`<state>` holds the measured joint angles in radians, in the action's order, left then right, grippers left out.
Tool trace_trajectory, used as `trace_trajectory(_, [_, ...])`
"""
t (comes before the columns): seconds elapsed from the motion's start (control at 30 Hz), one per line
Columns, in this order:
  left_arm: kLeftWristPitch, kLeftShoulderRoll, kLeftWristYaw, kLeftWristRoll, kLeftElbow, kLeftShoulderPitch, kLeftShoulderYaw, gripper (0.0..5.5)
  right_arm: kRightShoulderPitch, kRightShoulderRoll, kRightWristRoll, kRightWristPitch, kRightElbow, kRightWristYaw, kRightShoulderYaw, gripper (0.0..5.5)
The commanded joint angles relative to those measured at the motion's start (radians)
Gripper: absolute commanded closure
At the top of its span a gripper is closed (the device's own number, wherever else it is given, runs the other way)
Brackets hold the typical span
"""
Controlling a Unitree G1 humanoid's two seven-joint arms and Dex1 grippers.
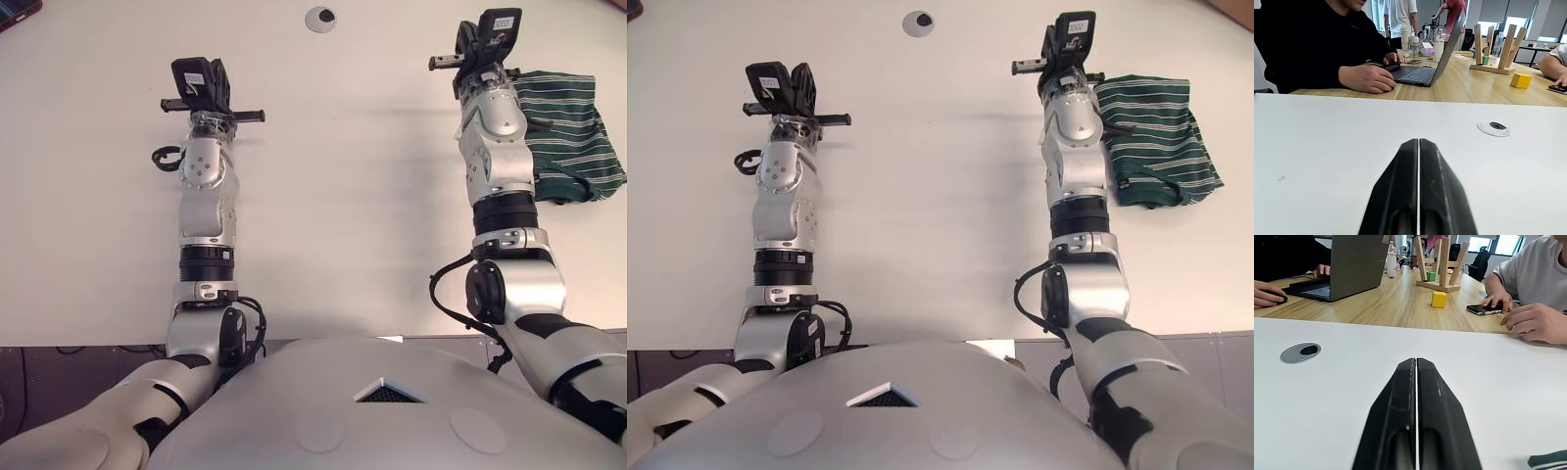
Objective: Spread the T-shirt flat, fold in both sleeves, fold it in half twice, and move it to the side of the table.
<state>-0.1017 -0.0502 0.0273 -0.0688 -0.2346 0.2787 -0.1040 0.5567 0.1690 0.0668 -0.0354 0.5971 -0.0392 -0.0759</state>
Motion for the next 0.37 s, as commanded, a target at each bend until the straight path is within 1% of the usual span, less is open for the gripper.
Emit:
trace_trajectory(0.03, [-0.022,0.004,0.032,0.023,-0.04,0.03,0.003,5.5,0.011,-0.006,-0.013,0.006,0.015,0.009,-0.003,5.46])
trace_trajectory(0.13, [-0.026,0.007,-0.001,0.007,-0.037,0.036,0.011,5.5,0.011,-0.011,-0.013,0.013,0.018,0.012,-0.002,5.46])
trace_trajectory(0.37, [-0.004,0.009,-0.013,0.0,-0.066,0.063,0.005,5.5,0.06,-0.006,-0.014,0.045,0.079,0.018,-0.006,5.46])
